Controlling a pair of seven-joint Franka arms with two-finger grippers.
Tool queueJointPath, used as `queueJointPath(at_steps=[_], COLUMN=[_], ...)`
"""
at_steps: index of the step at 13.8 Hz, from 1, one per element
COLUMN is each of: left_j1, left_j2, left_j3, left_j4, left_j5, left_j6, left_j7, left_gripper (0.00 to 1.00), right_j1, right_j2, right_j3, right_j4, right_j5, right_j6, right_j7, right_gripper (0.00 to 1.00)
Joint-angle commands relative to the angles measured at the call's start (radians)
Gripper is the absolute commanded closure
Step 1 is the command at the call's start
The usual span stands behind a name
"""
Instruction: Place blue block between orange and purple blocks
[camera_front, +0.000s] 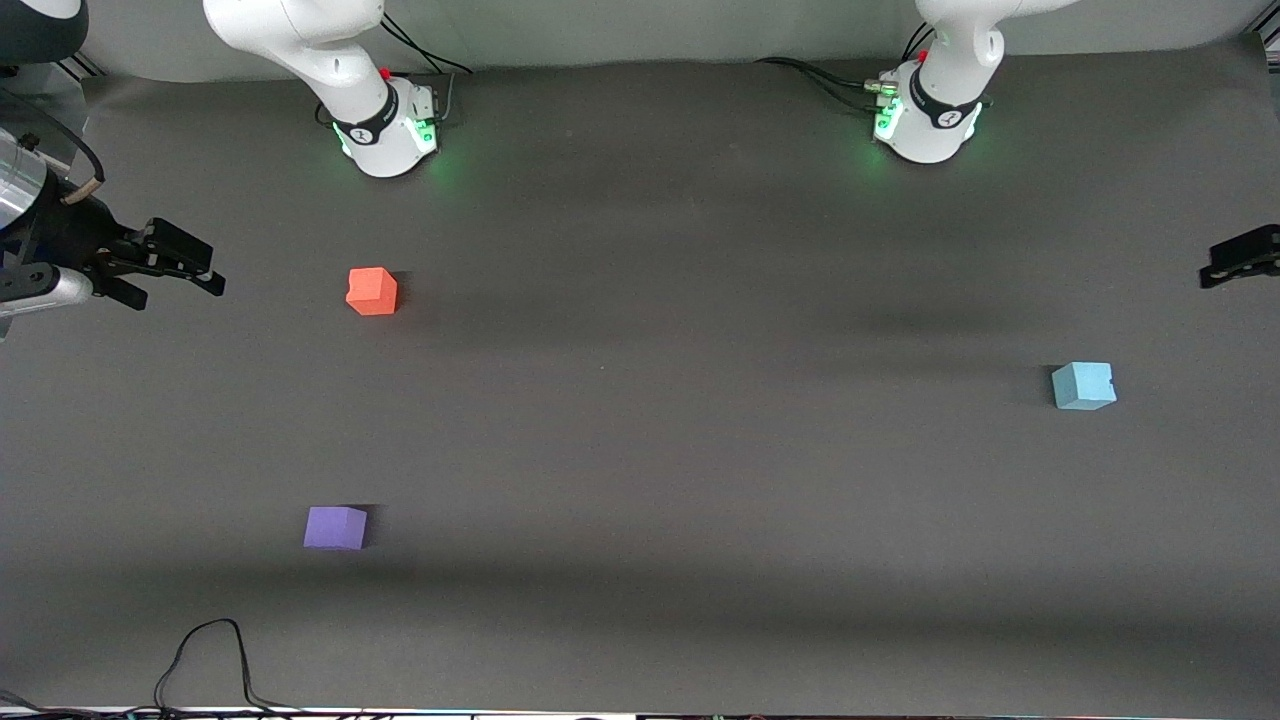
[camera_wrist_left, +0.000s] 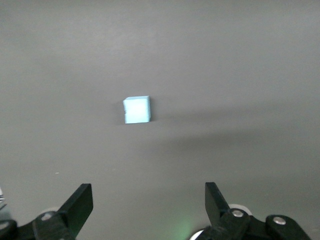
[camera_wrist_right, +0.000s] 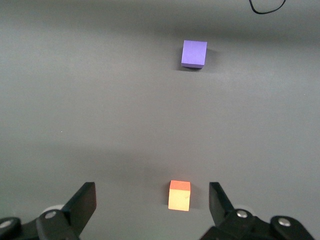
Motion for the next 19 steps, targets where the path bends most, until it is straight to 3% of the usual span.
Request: queueJointPath(at_steps=[1,4,9,15,19], left_j1=[0.074,0.141,0.129,0.135,0.134], left_j2=[-0.169,-0.184,-0.133,0.017,0.125], left_j3=[-0.007,-0.005,-0.009,-0.009,-0.009], left_j4=[-0.239,-0.275,-0.345,-0.589,-0.653], left_j5=[0.023,0.022,0.01,0.008,0.008], left_j6=[0.128,0.152,0.277,0.705,0.894], left_j7=[0.095,0.185,0.138,0.128,0.127], left_gripper=[0.0,0.0,0.0,0.0,0.0], right_j1=[0.006,0.006,0.037,0.039,0.039], right_j2=[0.003,0.0,0.011,0.014,0.014], right_j3=[-0.003,-0.001,0.005,0.002,0.002], right_j4=[0.0,0.0,-0.002,0.002,0.0], right_j5=[-0.012,-0.015,-0.052,-0.045,-0.045], right_j6=[0.007,0.005,0.019,0.031,0.031], right_j7=[-0.007,-0.007,0.073,0.056,0.056], right_gripper=[0.0,0.0,0.0,0.0,0.0])
